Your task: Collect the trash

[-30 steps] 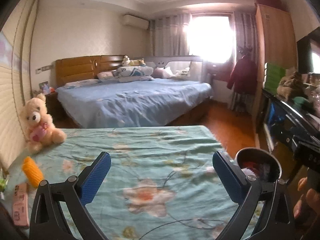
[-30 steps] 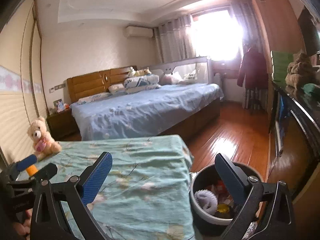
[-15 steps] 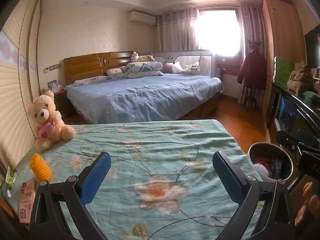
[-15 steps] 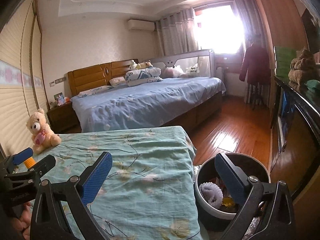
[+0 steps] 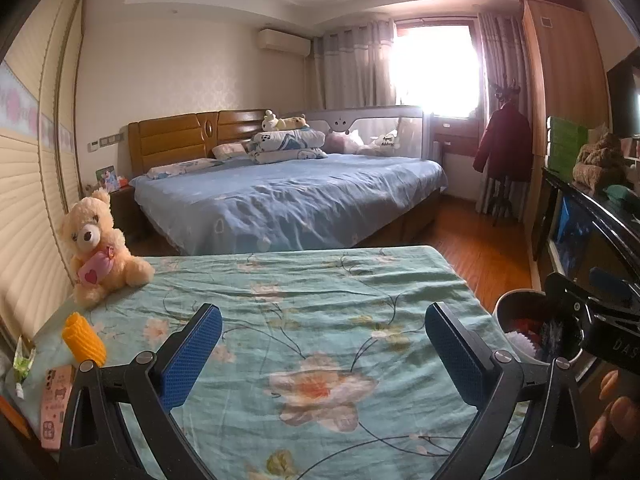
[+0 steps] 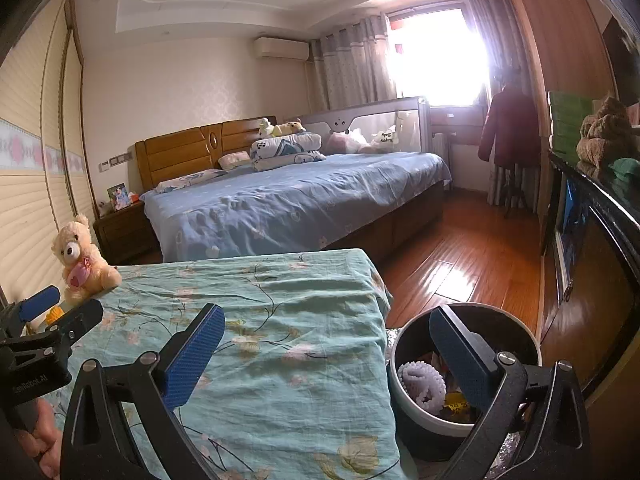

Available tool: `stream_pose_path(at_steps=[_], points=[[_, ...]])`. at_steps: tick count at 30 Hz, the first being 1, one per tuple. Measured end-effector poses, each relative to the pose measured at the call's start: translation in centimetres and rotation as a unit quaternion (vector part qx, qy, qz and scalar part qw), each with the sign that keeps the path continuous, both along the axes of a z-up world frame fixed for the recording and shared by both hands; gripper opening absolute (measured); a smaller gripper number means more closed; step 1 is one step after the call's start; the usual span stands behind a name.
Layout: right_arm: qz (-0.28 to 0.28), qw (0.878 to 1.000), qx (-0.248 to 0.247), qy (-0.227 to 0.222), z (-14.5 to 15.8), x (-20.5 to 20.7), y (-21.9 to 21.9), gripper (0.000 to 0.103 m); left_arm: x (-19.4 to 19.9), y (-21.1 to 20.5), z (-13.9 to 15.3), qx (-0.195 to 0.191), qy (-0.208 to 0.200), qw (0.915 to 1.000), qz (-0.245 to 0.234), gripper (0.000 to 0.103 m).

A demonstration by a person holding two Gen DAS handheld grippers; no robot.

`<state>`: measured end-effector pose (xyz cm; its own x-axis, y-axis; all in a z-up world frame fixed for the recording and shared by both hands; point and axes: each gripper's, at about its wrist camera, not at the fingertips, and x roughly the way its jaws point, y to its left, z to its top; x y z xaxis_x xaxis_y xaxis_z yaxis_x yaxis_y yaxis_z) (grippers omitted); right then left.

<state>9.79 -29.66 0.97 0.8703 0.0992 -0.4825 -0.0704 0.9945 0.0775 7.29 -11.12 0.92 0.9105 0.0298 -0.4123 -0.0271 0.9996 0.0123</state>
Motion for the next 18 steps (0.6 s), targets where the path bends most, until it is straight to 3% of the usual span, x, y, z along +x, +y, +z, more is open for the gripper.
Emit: stream_pose_path(at_steps=[18], points=[[0.002,1.000,0.001,0.003,-0.19,-0.02,-0.03,0.103,0.40,0.21,-0.08,-0.001,0.003,1.0000,-0.005,0.102]])
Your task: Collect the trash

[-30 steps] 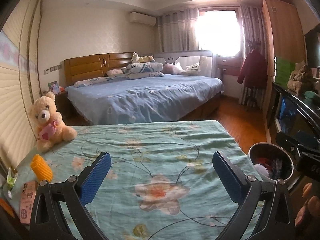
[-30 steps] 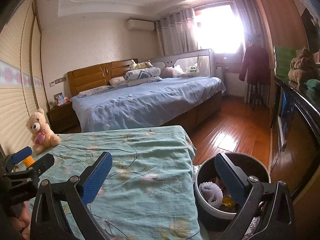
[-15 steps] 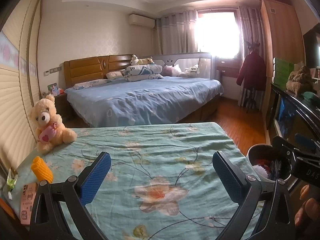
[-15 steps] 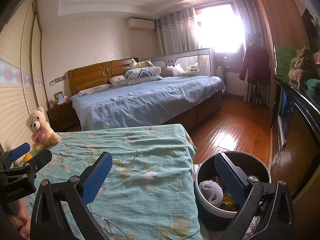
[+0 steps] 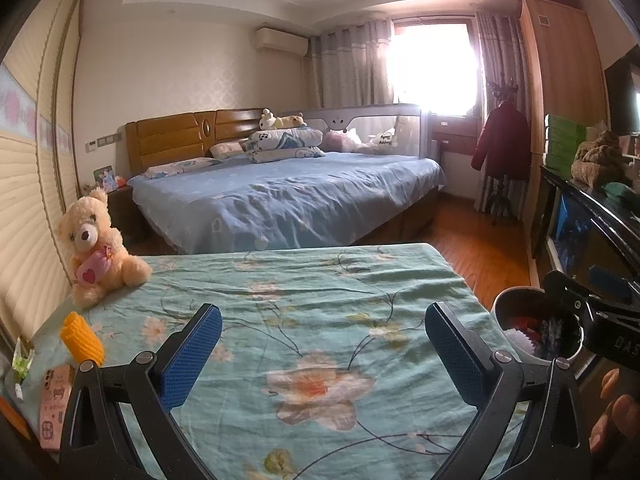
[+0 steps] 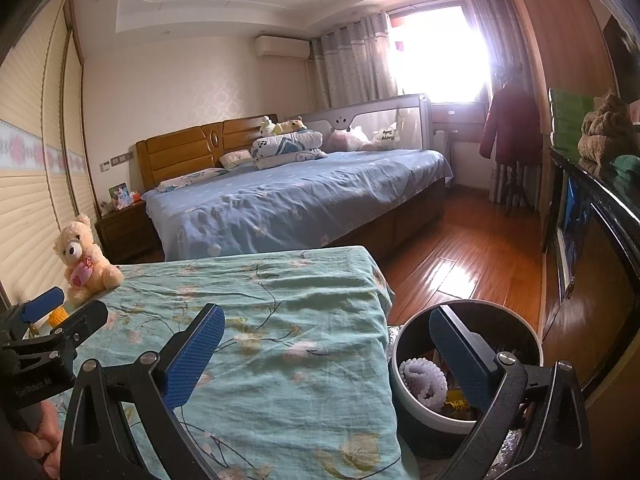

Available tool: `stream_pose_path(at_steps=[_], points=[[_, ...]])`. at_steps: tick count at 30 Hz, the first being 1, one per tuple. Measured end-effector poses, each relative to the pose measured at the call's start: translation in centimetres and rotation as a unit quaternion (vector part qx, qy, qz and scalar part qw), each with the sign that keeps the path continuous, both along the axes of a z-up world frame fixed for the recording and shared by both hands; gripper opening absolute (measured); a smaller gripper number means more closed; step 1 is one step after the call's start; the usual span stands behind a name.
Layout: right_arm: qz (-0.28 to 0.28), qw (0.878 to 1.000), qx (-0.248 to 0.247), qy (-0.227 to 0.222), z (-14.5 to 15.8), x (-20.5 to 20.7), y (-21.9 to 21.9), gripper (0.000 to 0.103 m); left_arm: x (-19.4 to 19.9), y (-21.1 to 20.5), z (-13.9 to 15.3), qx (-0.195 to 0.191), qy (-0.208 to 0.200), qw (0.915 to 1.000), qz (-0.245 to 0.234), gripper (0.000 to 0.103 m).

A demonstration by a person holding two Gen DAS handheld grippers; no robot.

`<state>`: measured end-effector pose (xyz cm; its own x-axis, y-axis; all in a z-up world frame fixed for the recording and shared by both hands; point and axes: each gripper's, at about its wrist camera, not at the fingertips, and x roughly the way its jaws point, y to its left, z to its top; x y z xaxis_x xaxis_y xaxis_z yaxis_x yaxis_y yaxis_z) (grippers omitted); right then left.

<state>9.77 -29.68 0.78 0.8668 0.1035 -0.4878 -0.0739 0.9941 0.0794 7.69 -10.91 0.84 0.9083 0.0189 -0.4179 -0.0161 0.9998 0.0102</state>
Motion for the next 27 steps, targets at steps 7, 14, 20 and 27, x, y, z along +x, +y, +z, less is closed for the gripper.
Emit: stream_pose_path(at_steps=[7,14,20,27], points=[[-0.001,1.000,0.002,-0.001,-0.07,-0.09,0.01,0.103,0.12,-0.03,0.03,0.002,-0.001,1.0000,-0.002,0.102],[0.000,1.000,0.002,-0.001,0.01,-0.14,0.03,0.103,0.18,-0.01,-0.06,0.001,0.000,1.0000,-0.003,0.102],[0.001,1.000,0.002,-0.001,0.00,-0.16,0.02,0.103,0.12,-0.06,-0.17,0.002,0.000,1.0000,-0.003,0.102],[0.000,1.000,0.002,0.000,0.03,-0.16,0.05,0.103,0.09,-0.05,-0.18,0.000,0.002,1.0000,-0.004,0.102]])
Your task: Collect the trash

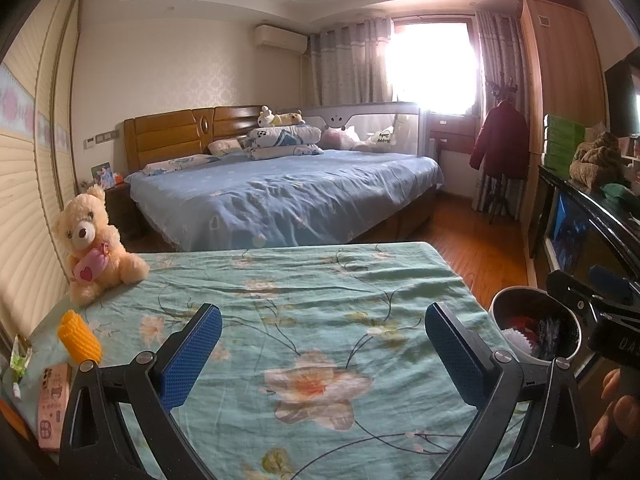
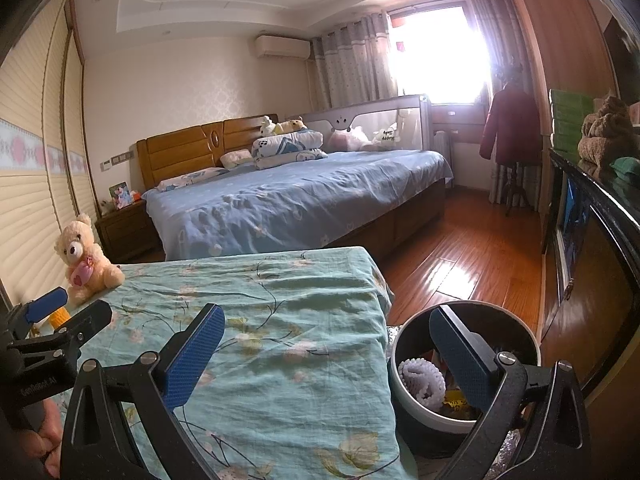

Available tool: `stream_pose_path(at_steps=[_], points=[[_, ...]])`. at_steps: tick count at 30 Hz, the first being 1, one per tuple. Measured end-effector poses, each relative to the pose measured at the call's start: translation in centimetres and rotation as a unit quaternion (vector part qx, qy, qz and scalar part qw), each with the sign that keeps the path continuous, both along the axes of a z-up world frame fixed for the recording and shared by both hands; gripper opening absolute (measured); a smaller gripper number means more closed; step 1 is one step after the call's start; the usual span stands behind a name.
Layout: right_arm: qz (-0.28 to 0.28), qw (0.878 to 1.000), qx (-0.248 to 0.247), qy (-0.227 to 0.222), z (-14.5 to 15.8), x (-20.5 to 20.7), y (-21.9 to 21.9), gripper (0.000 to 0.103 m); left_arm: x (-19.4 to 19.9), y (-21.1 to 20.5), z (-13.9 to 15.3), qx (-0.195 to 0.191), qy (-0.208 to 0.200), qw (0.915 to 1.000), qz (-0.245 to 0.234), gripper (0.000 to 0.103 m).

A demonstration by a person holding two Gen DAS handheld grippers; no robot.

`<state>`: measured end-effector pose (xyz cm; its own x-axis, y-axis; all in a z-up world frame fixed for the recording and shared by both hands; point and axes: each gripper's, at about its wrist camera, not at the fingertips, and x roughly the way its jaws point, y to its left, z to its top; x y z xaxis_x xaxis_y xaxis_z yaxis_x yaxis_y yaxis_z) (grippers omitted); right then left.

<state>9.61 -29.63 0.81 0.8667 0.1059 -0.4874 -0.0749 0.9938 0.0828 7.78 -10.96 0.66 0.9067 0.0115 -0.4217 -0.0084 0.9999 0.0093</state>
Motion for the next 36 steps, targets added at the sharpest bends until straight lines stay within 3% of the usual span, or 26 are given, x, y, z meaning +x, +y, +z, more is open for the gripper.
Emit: stream_pose_path(at_steps=[36], points=[[0.001,1.000,0.003,0.002,-0.05,-0.07,-0.13,0.103,0.19,-0.19,0.06,-0.001,0.004,1.0000,-0.003,0.102]])
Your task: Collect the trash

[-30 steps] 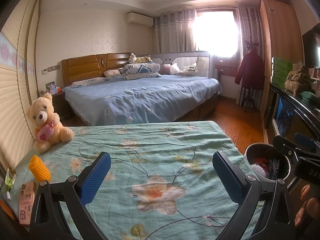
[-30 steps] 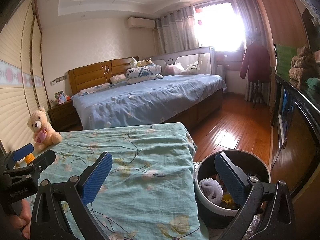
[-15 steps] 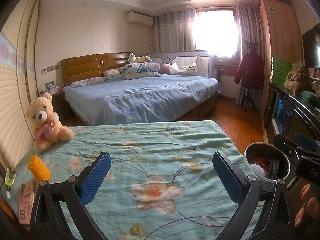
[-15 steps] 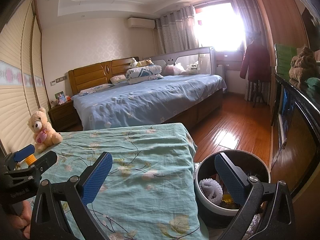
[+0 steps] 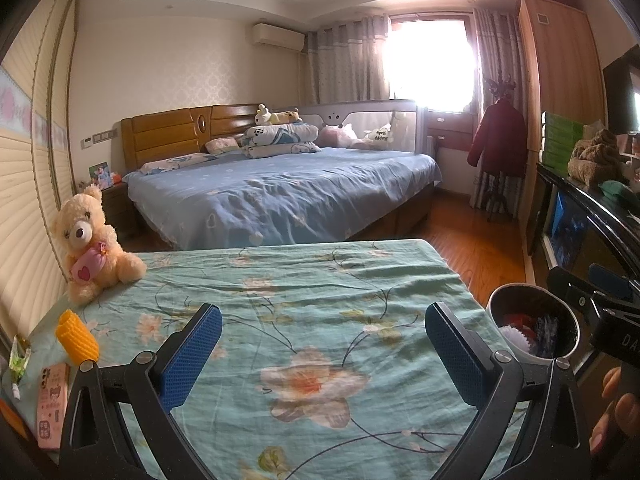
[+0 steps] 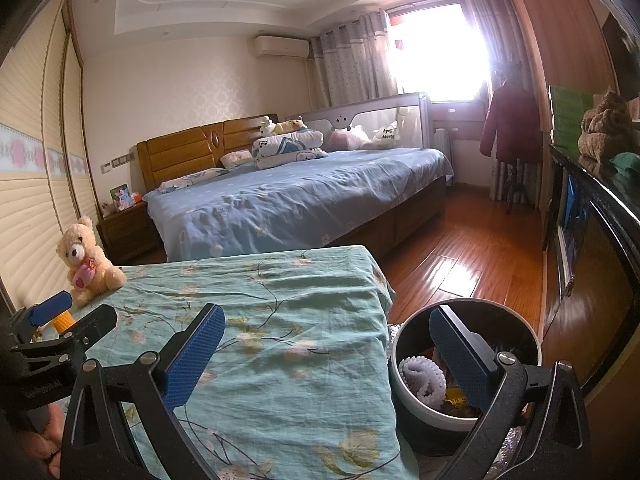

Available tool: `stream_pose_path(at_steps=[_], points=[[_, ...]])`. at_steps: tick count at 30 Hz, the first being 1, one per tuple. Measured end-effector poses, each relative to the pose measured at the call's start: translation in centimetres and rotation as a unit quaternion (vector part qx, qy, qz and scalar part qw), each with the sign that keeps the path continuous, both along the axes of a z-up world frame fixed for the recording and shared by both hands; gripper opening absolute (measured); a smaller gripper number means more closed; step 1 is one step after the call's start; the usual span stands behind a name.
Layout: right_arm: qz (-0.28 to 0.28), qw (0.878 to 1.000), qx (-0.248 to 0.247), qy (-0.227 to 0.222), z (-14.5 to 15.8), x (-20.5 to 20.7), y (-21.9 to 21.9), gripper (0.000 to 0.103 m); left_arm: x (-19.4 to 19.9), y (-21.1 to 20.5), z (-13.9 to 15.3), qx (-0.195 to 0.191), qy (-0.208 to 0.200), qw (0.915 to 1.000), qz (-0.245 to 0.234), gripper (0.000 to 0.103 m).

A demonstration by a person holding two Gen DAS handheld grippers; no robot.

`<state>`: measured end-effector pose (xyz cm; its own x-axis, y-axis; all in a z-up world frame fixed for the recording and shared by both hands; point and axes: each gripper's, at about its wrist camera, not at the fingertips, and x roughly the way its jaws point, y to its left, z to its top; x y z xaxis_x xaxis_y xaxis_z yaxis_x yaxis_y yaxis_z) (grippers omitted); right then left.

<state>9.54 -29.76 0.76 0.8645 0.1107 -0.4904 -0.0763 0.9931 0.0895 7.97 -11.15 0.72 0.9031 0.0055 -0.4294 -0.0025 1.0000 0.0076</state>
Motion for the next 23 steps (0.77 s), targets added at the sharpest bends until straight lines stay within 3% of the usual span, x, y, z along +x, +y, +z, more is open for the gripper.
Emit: stream_pose_path(at_steps=[23], points=[[0.011,1.000,0.007,0.014,-0.48,0.32,0.95,0.103,0.51,0.63,-0.31,-0.003,0.010,0.9999,-0.003,0.102]])
